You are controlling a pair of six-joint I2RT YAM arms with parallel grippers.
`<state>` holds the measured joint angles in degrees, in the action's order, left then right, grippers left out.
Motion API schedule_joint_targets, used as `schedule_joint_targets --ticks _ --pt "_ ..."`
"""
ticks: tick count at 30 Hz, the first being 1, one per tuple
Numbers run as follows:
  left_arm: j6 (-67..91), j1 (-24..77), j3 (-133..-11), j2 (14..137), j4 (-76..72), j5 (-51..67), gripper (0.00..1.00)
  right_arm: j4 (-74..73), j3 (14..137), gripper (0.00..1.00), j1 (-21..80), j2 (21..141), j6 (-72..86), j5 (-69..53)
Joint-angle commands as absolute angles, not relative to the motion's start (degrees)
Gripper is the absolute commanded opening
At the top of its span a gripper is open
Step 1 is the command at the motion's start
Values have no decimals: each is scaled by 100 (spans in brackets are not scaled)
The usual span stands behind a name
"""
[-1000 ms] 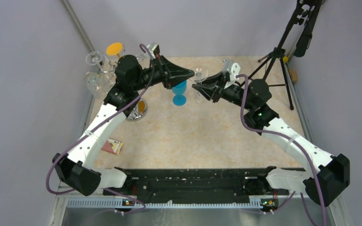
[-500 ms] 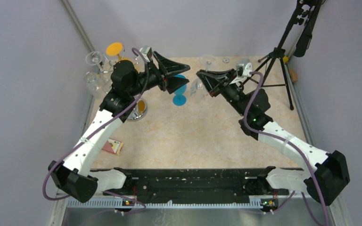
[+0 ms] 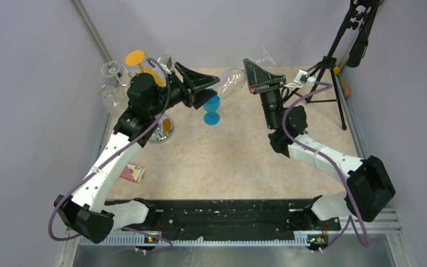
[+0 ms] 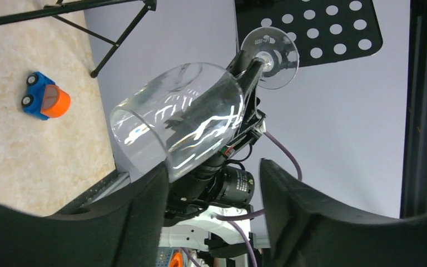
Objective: Take the wine glass off the wine glass rack
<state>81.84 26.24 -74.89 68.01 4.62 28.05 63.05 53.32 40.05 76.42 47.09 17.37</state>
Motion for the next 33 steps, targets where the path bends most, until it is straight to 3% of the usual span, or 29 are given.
schedule_joint_targets --ticks 1,9,16,27,30,33 --pt "8486 2672 -7532 6840 -227 3007 60 7750 5728 0 4108 7933 5221 1570" --pt "8635 2672 -7489 6805 -580 2964 40 7970 5558 0 4122 7989 5284 1663" --pt "8947 2662 -7597 7058 -1262 3368 36 8257 5353 0 4122 8043 5221 1346" --pt "9088 2663 -7532 7065 -1905 3417 1 8793 4957 0 4137 8196 5509 1381" --pt "8910 2662 -7540 7049 -1886 3420 0 8778 4909 0 4138 8191 5519 1349" --pt "8497 2655 -7661 7014 -1460 3349 0 8751 4860 15 4139 8199 5613 1332"
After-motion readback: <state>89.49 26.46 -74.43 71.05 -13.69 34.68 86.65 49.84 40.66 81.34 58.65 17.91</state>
